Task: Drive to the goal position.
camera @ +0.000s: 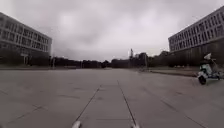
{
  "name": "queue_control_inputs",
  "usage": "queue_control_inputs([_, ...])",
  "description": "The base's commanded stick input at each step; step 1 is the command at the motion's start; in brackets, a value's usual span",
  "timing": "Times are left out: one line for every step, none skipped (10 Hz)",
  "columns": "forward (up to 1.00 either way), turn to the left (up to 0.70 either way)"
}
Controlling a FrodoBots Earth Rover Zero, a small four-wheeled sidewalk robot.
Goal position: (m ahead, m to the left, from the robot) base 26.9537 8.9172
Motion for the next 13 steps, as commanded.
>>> queue_control_inputs([0.70, 0.00])
queue_control_inputs([0.70, 0.00])
queue_control_inputs([0.70, 0.00])
queue_control_inputs([0.70, 0.00])
queue_control_inputs([0.70, 0.00])
queue_control_inputs([0.70, 0.00])
queue_control_inputs([0.70, 0.00])
queue_control_inputs([0.70, 0.00])
queue_control_inputs([0.70, 0.00])
queue_control_inputs([0.70, 0.00])
queue_control_inputs([0.70, 0.00])
queue_control_inputs([0.70, 0.00])
queue_control_inputs([0.70, 0.00])
